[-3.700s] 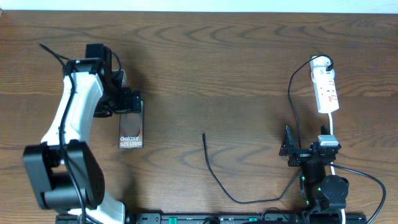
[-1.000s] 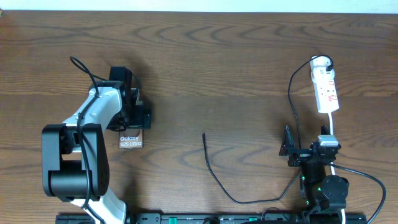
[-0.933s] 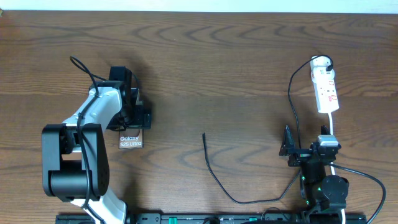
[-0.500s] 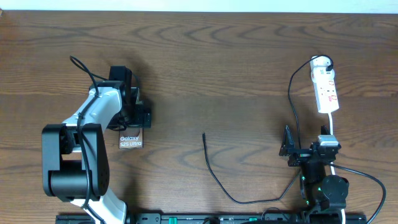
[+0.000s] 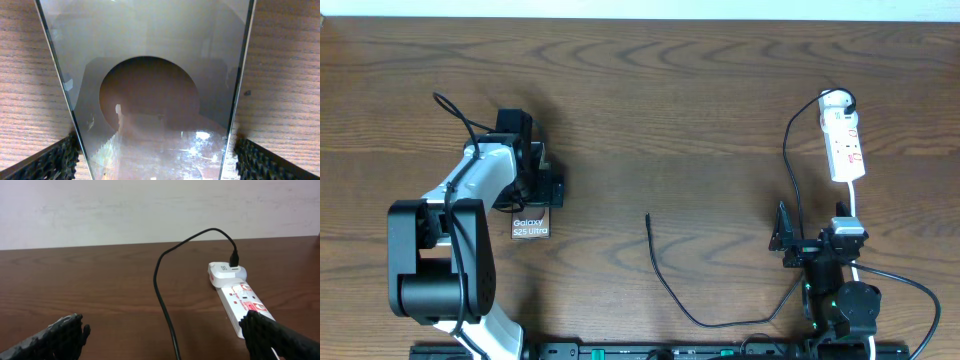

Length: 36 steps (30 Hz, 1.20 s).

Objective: Plug charger to phone and switch on socket
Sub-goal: 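Close the left gripper on the phone's sides and hold it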

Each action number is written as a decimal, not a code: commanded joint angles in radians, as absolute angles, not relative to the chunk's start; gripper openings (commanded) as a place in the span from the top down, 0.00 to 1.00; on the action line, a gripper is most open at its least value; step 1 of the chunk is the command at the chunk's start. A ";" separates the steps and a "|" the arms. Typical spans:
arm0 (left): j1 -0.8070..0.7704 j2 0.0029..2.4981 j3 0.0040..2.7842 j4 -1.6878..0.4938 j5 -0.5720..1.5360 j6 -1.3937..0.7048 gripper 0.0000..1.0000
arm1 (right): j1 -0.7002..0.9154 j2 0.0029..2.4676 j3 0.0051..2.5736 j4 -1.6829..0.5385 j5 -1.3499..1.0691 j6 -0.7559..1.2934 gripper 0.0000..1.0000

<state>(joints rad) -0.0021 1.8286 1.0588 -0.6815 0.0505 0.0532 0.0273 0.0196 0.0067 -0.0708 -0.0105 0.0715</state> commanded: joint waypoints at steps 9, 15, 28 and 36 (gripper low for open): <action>-0.003 1.837 1.034 -0.694 0.033 0.060 0.02 | 0.020 0.020 0.006 -0.075 -0.009 0.062 0.01; -0.003 1.837 1.034 -0.701 0.033 0.086 0.02 | 0.020 0.020 0.006 -0.075 -0.009 0.062 0.01; -0.003 1.837 1.034 -0.707 0.033 0.105 0.02 | 0.020 0.020 0.006 -0.075 -0.009 0.062 0.01; -0.003 1.837 1.034 -0.724 0.033 0.105 0.02 | 0.020 0.020 0.006 -0.075 -0.009 0.062 0.01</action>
